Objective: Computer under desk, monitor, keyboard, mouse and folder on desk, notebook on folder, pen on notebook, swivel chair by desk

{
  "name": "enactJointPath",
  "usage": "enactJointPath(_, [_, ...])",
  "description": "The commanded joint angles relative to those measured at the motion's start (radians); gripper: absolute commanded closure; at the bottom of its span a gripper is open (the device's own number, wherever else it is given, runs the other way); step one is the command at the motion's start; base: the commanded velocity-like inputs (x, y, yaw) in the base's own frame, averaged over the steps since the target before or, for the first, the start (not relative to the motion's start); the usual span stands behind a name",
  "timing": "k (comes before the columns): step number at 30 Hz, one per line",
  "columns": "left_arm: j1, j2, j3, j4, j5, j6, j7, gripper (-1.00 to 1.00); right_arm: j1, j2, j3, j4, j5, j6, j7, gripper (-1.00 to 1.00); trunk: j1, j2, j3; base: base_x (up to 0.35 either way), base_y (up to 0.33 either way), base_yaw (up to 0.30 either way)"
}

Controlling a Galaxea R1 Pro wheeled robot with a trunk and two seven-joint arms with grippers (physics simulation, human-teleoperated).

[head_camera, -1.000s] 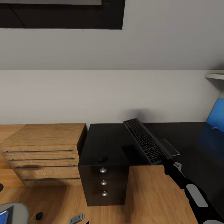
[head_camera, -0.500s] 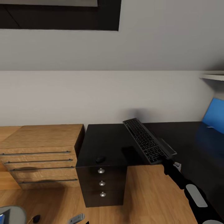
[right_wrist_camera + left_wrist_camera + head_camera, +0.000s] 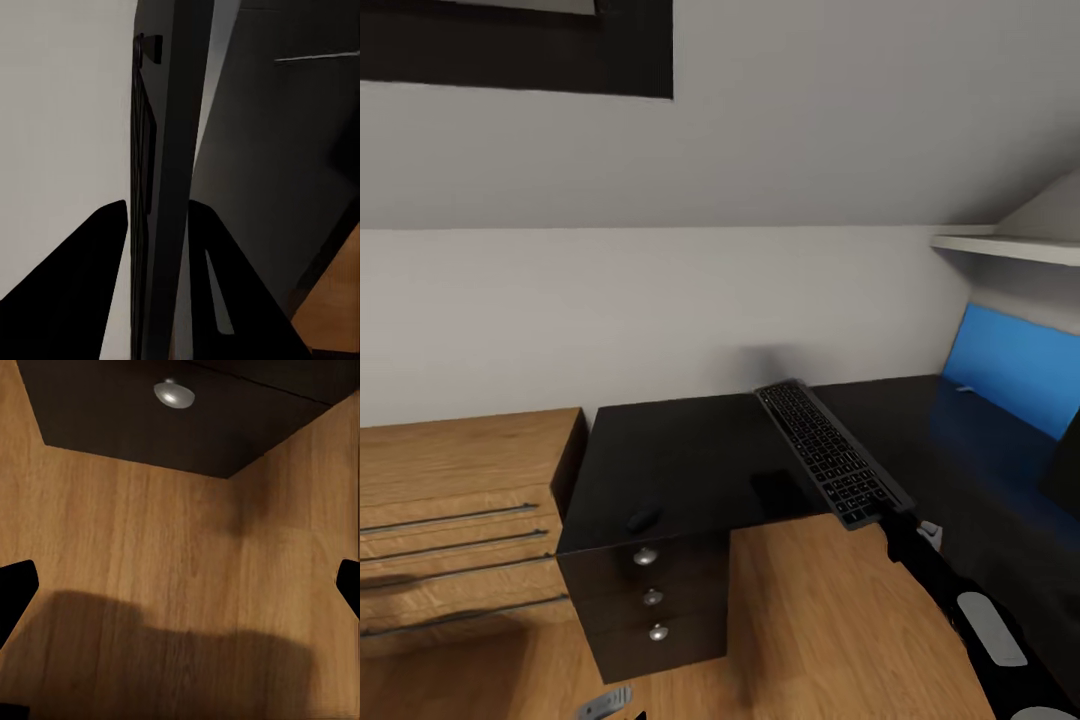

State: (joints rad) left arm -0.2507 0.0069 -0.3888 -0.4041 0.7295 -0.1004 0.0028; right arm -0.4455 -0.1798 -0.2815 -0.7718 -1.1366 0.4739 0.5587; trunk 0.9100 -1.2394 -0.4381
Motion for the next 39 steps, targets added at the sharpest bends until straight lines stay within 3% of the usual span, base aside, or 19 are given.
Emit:
enactJointPath(1, [-0.001,0.001,-0.007,0.001,0.010,-0.005,0.000,-1.00,-0.001,0.000,-0.002,0.000,-0.010,0.009,0.001,1.00,0.000,-0.001,-0.001,0.000,0.000,-0.294])
enactJointPath(8, [-0.001,0.001,-0.007,0.001,0.010,-0.005,0.000,-1.00,-0.001,0.000,-0.002,0.001,-0.009,0.010,0.001,1.00,0.000,-0.001,-0.001,0.000,0.000,-0.159])
enactJointPath(25, [-0.001,0.001,-0.007,0.002,0.010,-0.005,-0.001,-1.00,-0.001,0.000,-0.001,0.033,-0.005,0.002,-0.001,1.00,0.000,-0.001,-0.001,-0.007,0.000,-0.008])
enactJointPath(39, [-0.001,0.001,-0.007,0.002,0.010,-0.005,-0.001,-1.00,-0.001,0.003,0.002,0.040,-0.003,0.000,-0.003,1.00,0.000,-0.001,-0.001,-0.235,-0.059,0.000])
